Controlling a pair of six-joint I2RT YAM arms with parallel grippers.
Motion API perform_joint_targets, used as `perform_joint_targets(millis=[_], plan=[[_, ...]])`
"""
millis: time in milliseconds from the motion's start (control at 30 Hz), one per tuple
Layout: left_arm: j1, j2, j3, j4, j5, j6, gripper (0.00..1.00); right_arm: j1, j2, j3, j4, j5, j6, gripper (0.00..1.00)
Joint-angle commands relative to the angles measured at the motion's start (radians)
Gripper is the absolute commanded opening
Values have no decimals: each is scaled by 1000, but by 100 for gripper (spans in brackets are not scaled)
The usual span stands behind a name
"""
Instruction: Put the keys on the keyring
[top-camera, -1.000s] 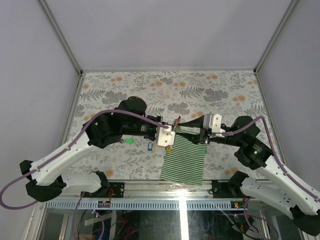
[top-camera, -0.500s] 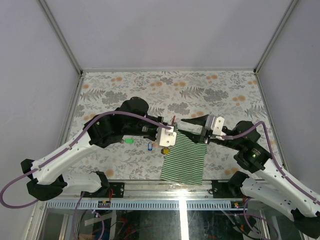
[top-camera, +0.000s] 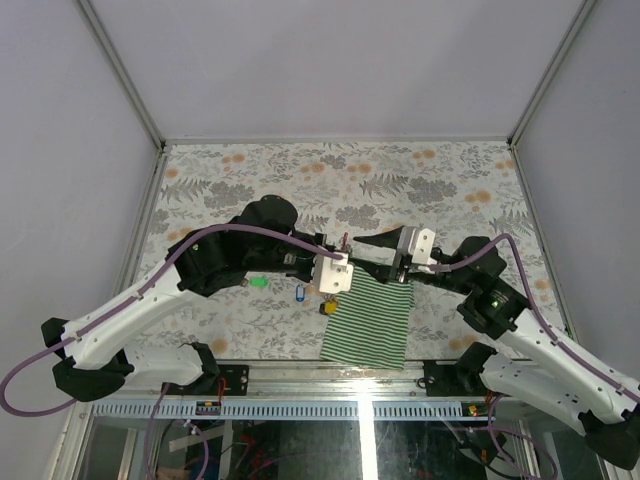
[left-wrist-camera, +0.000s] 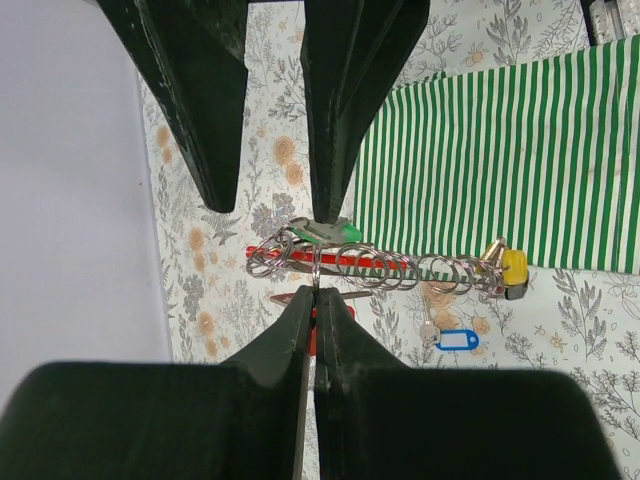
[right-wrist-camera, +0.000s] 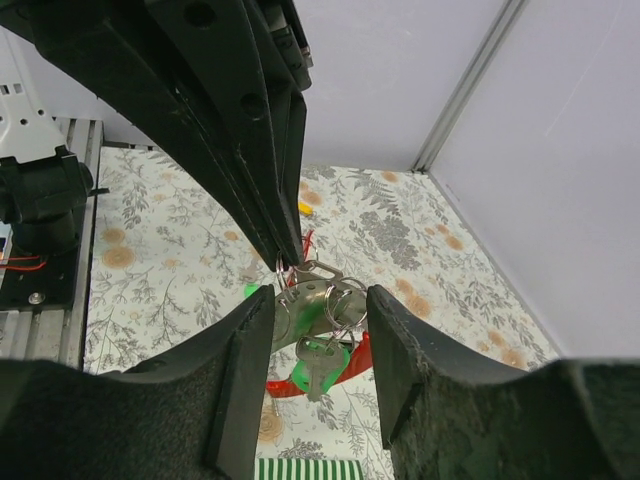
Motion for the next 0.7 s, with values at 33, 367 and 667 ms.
perform_joint_targets(millis=[33,367,667], plan=[[-8,-25,22,14,-33,15,0,5,23,7,79,-52,0,45],[-9,-14,28,13,-47,-7,0,6,77,13,89,-117,-18,37],[-11,-6,29,13,-52,-8,0,6,105,21,110,-131,-16,34]])
